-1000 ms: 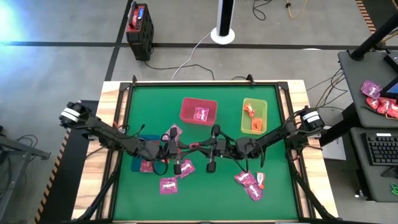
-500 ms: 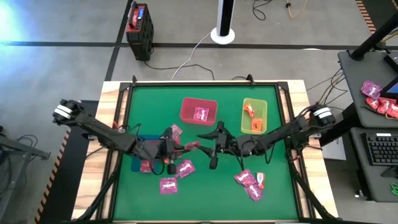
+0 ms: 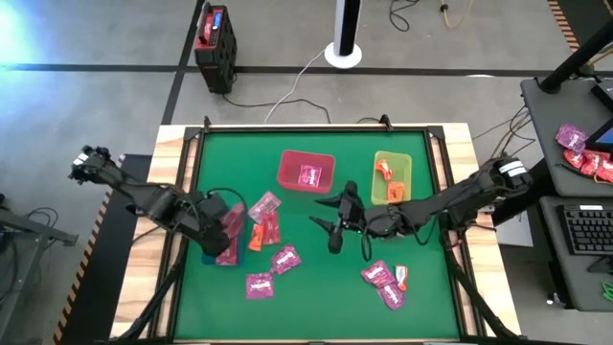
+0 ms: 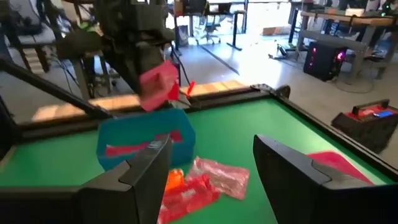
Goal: Sort candy by brand, put in halloween buckets
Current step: Put the red candy into the blue bin, then put the violet candy into the red bin
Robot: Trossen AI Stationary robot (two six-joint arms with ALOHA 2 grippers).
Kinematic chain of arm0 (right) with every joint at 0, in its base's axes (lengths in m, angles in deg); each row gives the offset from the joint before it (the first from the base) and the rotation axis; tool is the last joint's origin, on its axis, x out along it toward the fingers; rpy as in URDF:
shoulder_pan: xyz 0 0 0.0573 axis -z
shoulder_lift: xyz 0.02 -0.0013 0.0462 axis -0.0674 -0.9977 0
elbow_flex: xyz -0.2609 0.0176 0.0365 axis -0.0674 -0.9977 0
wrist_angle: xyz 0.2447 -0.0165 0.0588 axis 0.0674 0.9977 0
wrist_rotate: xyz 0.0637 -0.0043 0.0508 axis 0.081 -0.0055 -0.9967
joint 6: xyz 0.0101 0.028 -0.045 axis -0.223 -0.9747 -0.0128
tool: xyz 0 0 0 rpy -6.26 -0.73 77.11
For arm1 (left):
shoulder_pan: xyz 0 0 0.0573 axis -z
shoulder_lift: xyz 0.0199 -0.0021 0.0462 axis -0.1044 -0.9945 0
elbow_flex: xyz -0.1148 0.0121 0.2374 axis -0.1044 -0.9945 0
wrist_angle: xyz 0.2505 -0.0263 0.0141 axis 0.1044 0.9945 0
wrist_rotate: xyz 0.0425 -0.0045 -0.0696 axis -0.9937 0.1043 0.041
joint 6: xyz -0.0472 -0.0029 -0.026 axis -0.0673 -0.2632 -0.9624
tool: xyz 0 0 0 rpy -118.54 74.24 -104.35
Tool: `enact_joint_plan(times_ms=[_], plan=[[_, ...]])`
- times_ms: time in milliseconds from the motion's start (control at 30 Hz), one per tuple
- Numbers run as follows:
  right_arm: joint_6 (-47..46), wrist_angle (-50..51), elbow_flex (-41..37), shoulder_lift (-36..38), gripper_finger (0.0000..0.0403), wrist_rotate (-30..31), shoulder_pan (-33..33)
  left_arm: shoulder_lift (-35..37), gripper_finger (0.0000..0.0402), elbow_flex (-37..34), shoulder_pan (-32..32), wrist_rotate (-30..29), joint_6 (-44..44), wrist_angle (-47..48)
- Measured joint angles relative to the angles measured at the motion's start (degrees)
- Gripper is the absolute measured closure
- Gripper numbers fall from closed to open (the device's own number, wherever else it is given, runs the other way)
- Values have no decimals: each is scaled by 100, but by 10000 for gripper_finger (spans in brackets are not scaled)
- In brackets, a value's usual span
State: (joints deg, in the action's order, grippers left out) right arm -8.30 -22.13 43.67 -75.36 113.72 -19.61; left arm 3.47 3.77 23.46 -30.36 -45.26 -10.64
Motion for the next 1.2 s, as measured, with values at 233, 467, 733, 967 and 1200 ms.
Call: enact_joint_plan(times_ms=[233,467,733,967,1200], plan=[[-157,23,-4,-178,177,39,82,-149,399,-826,1,1143,-754,-33],[-460,328,-4,-222,177,29,149,-287,357,-1041,-2,1188,-976,-110],[-550,445,-4,-224,177,-199,155,-308,290,-890,-2,993,-925,-122],[-551,454,-4,-224,177,-1026,155,-308,263,-299,35,-209,191,-366],[-547,694,439,-723,177,-1323,155,-302,262,-99,187,-1373,2169,-1592]])
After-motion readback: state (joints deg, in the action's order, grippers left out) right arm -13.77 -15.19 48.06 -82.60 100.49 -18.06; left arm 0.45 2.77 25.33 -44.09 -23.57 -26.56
